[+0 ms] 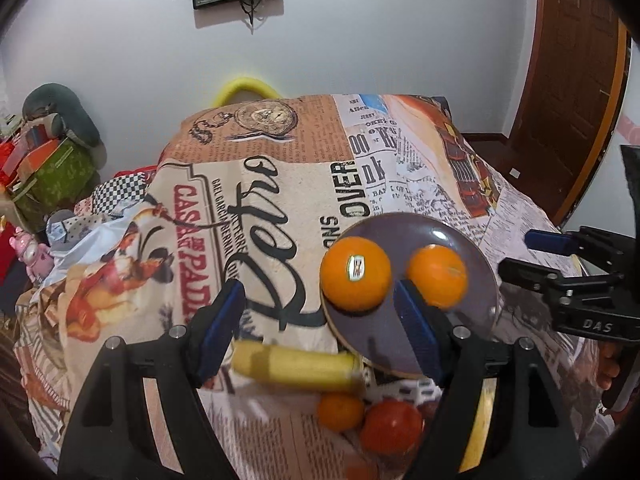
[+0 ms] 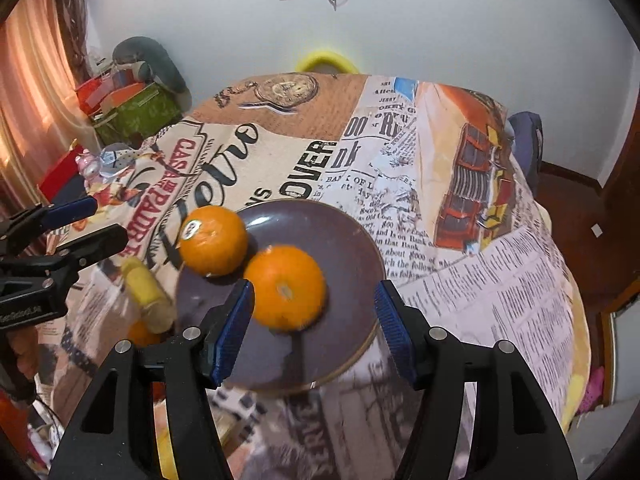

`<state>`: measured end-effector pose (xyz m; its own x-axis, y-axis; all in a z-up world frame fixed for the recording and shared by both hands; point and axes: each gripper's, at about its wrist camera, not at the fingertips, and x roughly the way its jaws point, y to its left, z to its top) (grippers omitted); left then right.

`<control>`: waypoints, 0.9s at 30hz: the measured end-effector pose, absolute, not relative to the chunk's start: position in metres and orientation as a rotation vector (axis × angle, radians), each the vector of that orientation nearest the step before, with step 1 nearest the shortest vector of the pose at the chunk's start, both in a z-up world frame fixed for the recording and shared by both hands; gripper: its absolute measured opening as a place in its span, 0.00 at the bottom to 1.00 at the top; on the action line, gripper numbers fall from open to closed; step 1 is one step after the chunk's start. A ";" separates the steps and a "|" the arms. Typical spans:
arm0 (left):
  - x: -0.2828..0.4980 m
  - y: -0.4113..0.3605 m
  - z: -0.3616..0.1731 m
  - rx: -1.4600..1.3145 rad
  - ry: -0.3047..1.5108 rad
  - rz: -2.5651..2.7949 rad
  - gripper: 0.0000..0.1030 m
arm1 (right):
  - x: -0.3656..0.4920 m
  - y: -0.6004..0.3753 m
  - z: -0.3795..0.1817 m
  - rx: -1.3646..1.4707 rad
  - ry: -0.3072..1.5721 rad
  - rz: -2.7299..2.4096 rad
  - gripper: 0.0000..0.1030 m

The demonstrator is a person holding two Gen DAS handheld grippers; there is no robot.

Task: Organize fruits
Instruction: 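Lower both oranges onto the purple plate and open both grippers, then grasp the yellow corn cylinder with the right gripper while the left approaches the grapefruit segment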

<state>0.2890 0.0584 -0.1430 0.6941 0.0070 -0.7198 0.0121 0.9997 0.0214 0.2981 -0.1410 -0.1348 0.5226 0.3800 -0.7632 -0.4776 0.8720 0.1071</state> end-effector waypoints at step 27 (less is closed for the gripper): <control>0.167 0.075 -0.190 -0.042 0.914 -0.004 0.76 | 0.186 -0.099 -0.184 -0.110 1.046 0.604 0.65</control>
<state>0.1675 0.0748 -0.1902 0.6104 -0.0215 -0.7918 -0.0143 0.9992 -0.0382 0.1865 -0.0995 -0.1836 0.3560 0.4151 -0.8372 -0.5172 0.8337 0.1935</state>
